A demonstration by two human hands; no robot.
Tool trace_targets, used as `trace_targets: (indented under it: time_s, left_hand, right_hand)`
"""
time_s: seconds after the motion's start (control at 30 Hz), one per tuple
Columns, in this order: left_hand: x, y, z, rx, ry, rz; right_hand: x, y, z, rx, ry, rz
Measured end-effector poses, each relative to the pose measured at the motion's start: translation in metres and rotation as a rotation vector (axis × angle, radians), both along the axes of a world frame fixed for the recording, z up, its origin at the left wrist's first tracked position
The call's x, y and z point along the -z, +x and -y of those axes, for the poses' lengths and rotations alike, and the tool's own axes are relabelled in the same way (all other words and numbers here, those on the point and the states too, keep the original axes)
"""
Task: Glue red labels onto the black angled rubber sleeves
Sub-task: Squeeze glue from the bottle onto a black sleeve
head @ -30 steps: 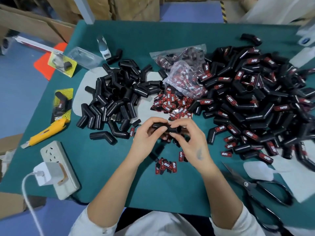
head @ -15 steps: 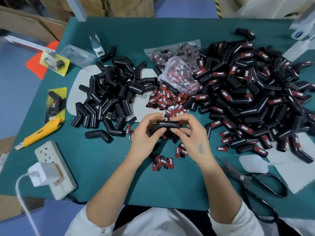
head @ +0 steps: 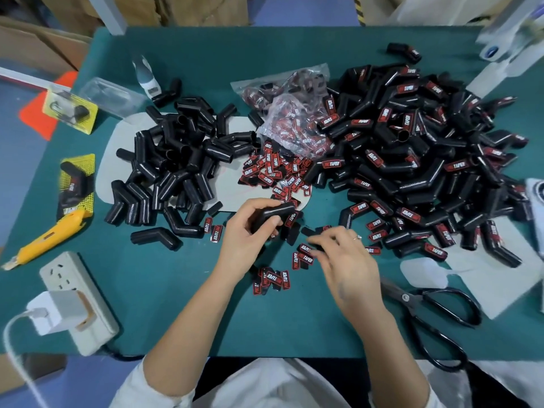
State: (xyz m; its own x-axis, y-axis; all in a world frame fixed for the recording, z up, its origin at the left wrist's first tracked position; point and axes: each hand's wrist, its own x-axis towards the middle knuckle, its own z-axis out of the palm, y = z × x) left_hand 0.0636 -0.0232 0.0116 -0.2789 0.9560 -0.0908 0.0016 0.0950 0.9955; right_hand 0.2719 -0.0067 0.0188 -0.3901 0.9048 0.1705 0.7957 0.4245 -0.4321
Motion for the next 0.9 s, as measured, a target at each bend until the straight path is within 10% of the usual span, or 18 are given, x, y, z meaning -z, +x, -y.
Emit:
trace_targets:
  time_s: [0.33, 0.6, 0.77, 0.9]
  left_hand:
    - [0.002, 0.005, -0.007, 0.008, -0.030, -0.011]
    - [0.009, 0.008, -0.007, 0.058, -0.043, -0.064]
    - [0.006, 0.015, -0.010, 0.095, -0.020, -0.066]
    - [0.002, 0.015, -0.007, 0.089, 0.006, -0.015]
  right_hand:
    - [0.010, -0.009, -0.007, -0.050, -0.125, 0.052]
    - [0.017, 0.076, 0.046, 0.663, 0.616, -0.572]
    - [0.021, 0.118, 0.033, 0.822, -0.035, -0.322]
    - [0.008, 0.102, 0.023, 0.682, 0.079, -0.344]
